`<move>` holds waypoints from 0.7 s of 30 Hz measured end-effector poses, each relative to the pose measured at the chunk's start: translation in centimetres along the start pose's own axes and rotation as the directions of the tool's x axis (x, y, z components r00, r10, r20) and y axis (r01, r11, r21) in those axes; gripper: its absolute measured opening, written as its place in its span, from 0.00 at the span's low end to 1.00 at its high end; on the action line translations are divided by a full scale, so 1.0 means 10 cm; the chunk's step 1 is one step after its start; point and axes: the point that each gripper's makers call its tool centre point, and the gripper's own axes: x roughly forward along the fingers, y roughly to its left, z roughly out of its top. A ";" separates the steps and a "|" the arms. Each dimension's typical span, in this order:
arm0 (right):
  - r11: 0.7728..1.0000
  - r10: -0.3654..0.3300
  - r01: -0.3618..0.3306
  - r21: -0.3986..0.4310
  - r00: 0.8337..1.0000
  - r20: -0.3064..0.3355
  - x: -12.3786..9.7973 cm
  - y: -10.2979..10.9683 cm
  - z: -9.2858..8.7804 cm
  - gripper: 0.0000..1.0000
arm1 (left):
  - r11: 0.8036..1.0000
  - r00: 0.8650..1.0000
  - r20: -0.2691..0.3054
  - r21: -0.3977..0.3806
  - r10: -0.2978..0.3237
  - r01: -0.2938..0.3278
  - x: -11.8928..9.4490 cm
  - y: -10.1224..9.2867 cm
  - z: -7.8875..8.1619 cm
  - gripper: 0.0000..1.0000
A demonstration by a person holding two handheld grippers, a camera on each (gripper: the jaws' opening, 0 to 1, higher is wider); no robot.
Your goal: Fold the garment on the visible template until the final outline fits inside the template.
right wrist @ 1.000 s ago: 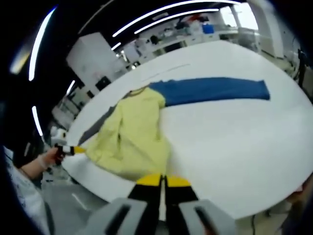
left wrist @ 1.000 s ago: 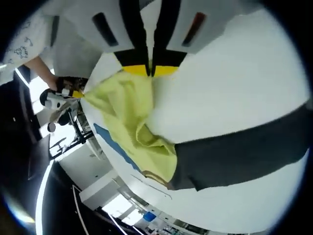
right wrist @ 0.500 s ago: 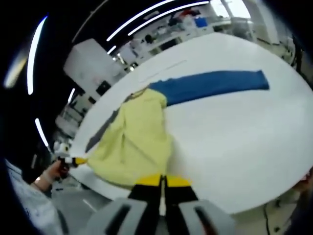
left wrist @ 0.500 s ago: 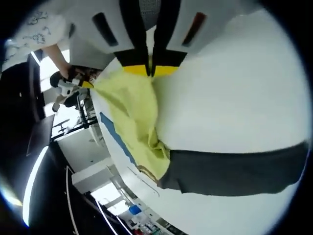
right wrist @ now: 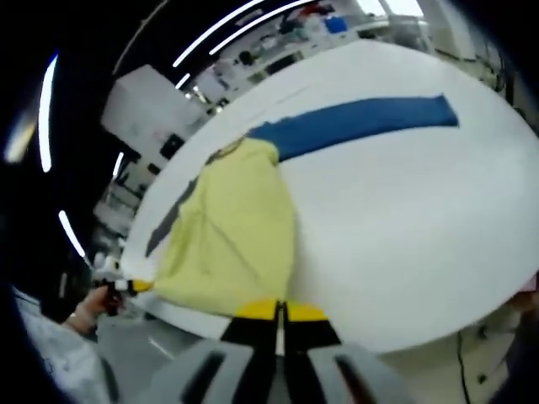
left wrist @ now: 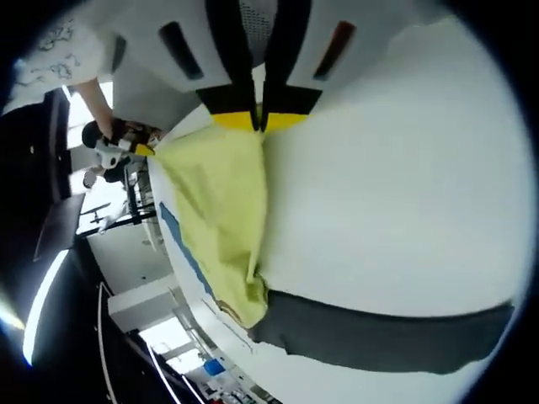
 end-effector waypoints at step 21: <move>0.999 -0.036 0.036 -0.007 0.996 -0.076 0.13 -0.12 -0.16 0.00 | 0.999 0.999 0.002 -0.023 0.045 -0.045 0.00 0.12 -0.18 0.00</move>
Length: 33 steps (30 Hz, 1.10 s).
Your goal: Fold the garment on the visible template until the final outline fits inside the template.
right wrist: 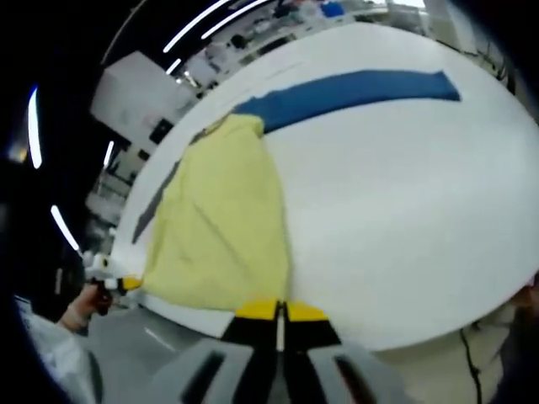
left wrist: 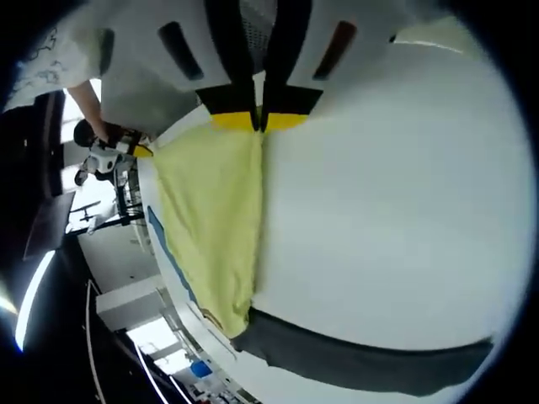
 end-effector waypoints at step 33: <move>0.995 0.027 -0.027 -0.093 1.000 -0.005 0.09 -0.06 -0.04 0.00 | 1.000 0.995 0.098 0.014 0.005 -0.006 -0.01 0.10 -0.04 0.00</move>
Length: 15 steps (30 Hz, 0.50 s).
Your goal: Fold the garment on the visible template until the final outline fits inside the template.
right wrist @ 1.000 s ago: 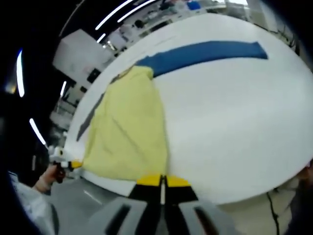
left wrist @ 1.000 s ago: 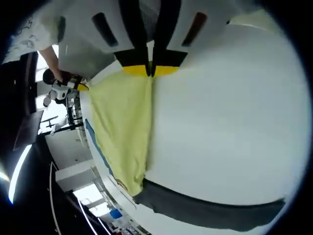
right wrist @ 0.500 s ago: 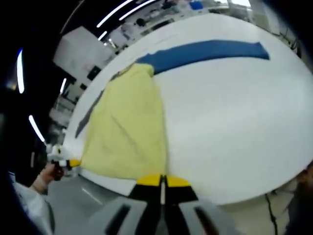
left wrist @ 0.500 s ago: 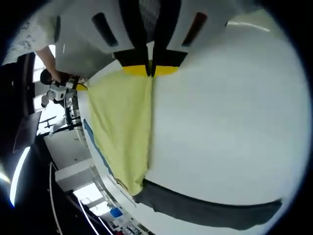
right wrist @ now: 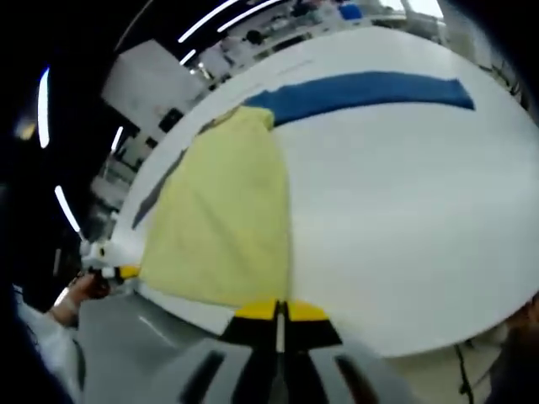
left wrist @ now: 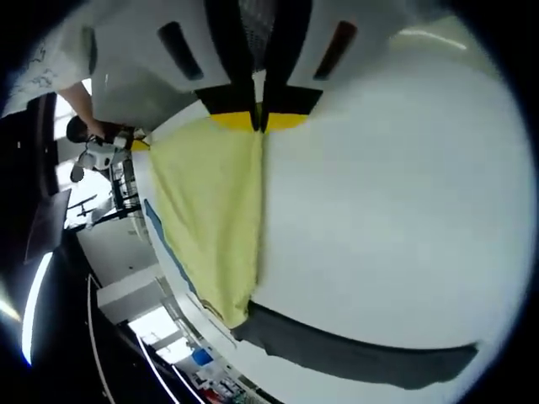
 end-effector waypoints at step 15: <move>0.988 0.093 -0.065 -0.142 0.975 0.200 -0.30 -0.02 0.52 0.49 | 0.966 0.940 0.318 0.256 -0.121 0.037 -0.30 -0.35 0.53 0.44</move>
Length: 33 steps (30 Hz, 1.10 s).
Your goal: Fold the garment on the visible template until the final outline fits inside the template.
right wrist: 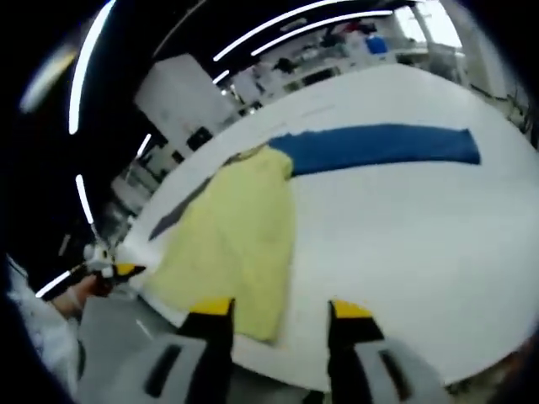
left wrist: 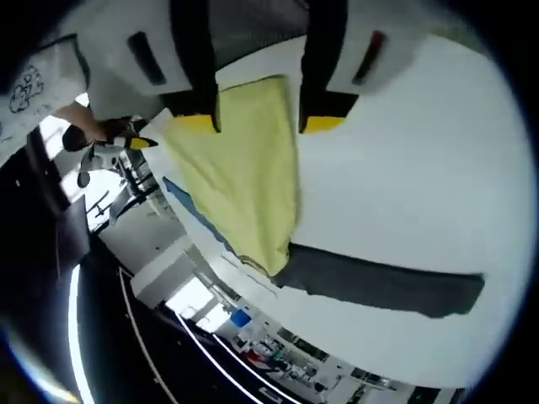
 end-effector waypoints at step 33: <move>0.953 -0.276 0.291 -0.077 0.947 0.164 0.04 -1.83 1.66 0.70 | 0.981 0.965 0.252 0.194 -0.073 0.023 0.29 -0.35 0.79 0.95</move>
